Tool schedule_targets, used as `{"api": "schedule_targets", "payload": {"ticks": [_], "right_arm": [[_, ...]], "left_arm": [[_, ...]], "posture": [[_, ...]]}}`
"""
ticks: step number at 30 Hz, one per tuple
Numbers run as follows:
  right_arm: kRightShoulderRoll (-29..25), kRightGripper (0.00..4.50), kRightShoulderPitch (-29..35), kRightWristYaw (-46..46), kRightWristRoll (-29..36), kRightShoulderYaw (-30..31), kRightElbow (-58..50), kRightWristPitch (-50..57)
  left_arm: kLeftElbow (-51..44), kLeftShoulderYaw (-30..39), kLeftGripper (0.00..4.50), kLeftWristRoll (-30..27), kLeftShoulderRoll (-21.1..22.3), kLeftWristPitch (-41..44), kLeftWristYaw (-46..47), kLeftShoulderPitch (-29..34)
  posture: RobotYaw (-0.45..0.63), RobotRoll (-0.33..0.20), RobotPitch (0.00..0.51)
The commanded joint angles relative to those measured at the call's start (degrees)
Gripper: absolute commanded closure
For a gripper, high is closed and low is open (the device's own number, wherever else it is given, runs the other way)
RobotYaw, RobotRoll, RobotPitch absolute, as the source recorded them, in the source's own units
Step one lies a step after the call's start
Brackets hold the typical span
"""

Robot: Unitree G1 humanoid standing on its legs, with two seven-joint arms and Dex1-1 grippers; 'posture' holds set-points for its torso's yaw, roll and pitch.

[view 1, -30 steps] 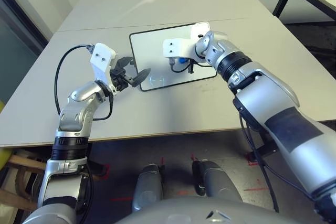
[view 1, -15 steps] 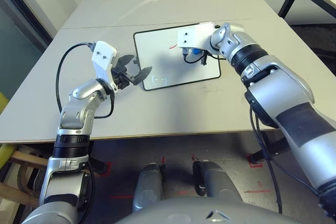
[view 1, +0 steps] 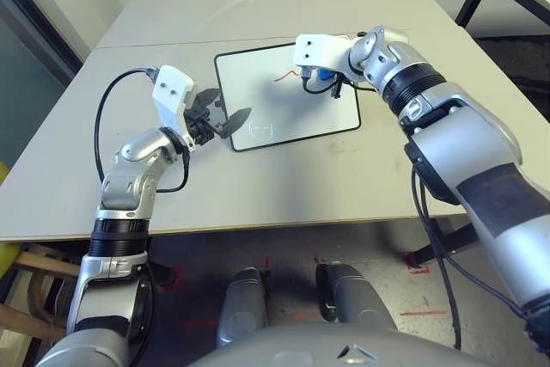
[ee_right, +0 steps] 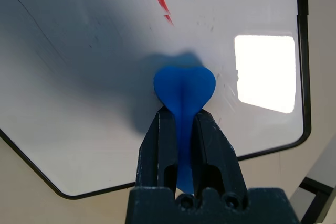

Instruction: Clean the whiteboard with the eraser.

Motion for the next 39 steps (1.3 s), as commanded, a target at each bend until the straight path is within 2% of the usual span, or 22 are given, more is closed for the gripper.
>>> {"api": "schedule_targets", "payload": {"ticks": [1,39], "right_arm": [[0.6,4.36,-2.0,2.7,0.8,-0.5,0.3,0.6],[6.9,4.36,-1.7,-1.5,-0.3,0.4,1.0,1.0]], "left_arm": [[1.2,0.3,0.0,0.8,0.8,-0.7,-0.4,-0.5],[-3.7,1.7,0.0,0.2,-0.1,0.1,2.6,4.4]], "posture": [[0.01,0.0,0.062],[0.1,0.0,0.083]]}}
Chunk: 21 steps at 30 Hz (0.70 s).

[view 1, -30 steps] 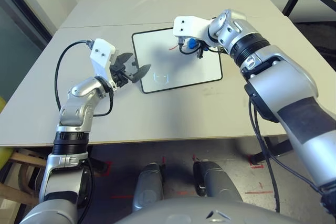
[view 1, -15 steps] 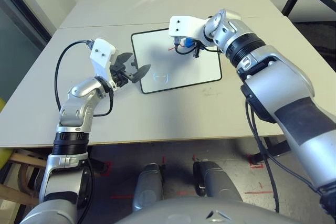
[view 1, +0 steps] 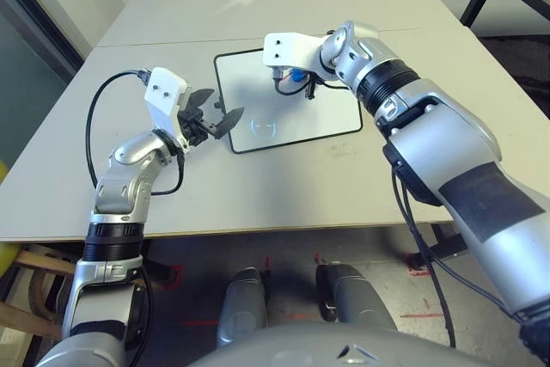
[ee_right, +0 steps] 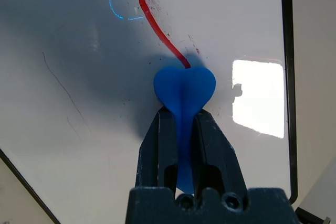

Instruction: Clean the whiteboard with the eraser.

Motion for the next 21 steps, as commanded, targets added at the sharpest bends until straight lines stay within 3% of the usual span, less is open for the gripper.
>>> {"api": "schedule_targets", "payload": {"ticks": [1,21], "right_arm": [[1.5,4.36,0.1,-0.3,0.1,0.1,1.0,0.0],[5.1,4.36,-1.1,-0.7,1.1,-1.2,1.0,-0.1]], "left_arm": [[-1.7,0.6,0.0,-0.1,-0.2,0.6,0.8,1.1],[-4.5,1.0,0.0,-0.3,-1.1,1.4,2.8,3.6]], "posture": [[0.1,0.0,0.084],[0.14,0.0,0.089]]}}
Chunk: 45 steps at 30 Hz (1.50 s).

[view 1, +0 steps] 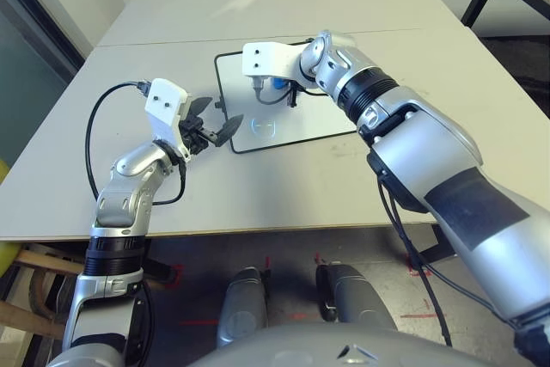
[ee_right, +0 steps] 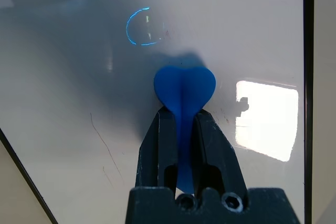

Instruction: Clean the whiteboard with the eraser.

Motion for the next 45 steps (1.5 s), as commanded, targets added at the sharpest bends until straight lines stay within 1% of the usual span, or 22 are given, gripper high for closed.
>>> {"api": "schedule_targets", "payload": {"ticks": [1,7,28,35,39,42,45], "right_arm": [[0.4,4.36,-0.9,-0.5,0.4,-0.4,1.0,-0.1],[-0.9,4.36,-0.5,-0.3,-0.8,1.0,1.2,-0.4],[-9.3,4.36,3.4,3.8,-4.5,5.8,1.7,-1.5],[-11.0,4.36,3.8,4.2,-4.7,5.7,1.5,-1.5],[-11.4,4.36,3.2,4.9,-3.6,4.6,1.4,-1.0],[-11.7,4.36,1.9,7.8,-2.0,3.0,0.9,-1.2],[-12.9,4.36,0.8,13.7,-0.5,1.9,0.3,-1.6]], "left_arm": [[-0.6,0.5,0.0,-0.2,-0.1,0.5,0.4,0.7],[-0.6,0.3,0.0,-0.2,-0.3,0.4,0.3,0.5],[2.1,-0.6,0.0,0.5,-0.5,-0.4,-0.8,-2.1],[3.3,-1.0,0.0,0.6,-0.5,-0.9,-1.3,-2.8],[4.2,-1.4,0.0,0.8,-0.7,-1.1,-1.7,-3.7],[5.0,-1.8,0.0,0.8,-0.7,-1.5,-2.0,-4.4],[6.0,-2.2,0.0,0.9,-1.0,-1.9,-2.3,-5.1]], "posture": [[0.14,0.0,0.088],[0.14,0.0,0.088],[0.09,0.0,0.074],[0.07,0.0,0.072],[0.05,0.0,0.07],[0.04,0.0,0.07],[0.02,0.0,0.07]]}}
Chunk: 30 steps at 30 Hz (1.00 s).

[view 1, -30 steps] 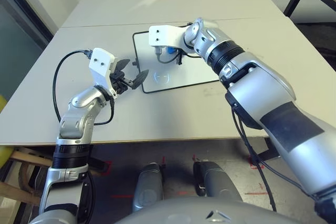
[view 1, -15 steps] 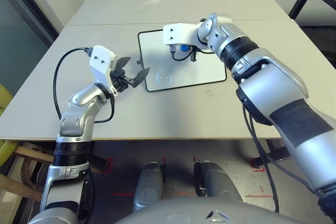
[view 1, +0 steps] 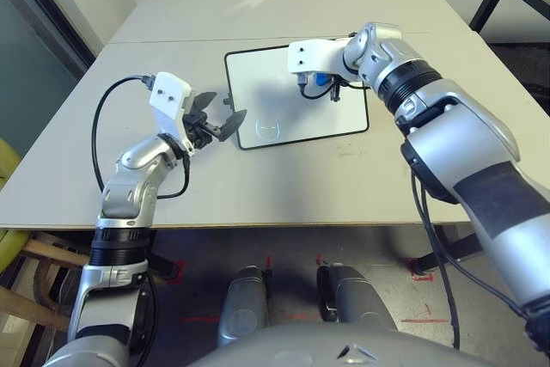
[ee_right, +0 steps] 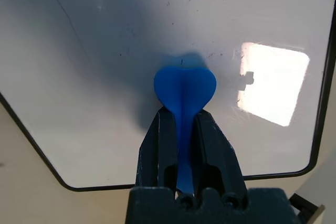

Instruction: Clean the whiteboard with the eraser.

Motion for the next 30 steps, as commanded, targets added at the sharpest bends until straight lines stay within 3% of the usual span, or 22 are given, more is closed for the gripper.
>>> {"api": "schedule_targets", "payload": {"ticks": [1,11,15,20,22,30], "right_arm": [[-1.8,4.36,-1.2,5.6,1.3,-0.9,0.2,-0.4],[-14.9,4.36,-0.8,22.3,1.8,-1.0,-3.2,4.4],[-19.0,4.36,-0.3,23.1,4.1,-3.7,-3.4,14.6],[-19.7,4.36,1.4,17.9,8.5,-8.5,-3.0,29.8],[-19.1,4.36,3.7,11.6,11.5,-12.2,-2.9,35.2],[-17.5,4.36,10.0,-4.0,17.8,-19.2,-3.7,40.7]], "left_arm": [[1.3,-1.0,0.0,0.8,-0.4,-0.9,-0.9,-1.1],[4.7,-2.4,0.0,1.2,-1.9,-2.5,-2.2,-3.1],[5.8,-2.9,0.0,1.3,-2.3,-2.9,-2.6,-3.6],[6.8,-3.2,0.0,1.5,-2.7,-3.0,-3.0,-4.3],[7.3,-3.6,0.0,1.7,-2.9,-3.0,-3.2,-4.7],[7.9,-3.5,0.0,2.0,-2.2,-2.7,-3.8,-5.7]], "posture": [[0.01,0.0,0.07],[-0.06,0.0,0.083],[-0.09,0.0,0.091],[-0.11,0.0,0.098],[-0.12,0.0,0.102],[-0.11,0.0,0.104]]}}
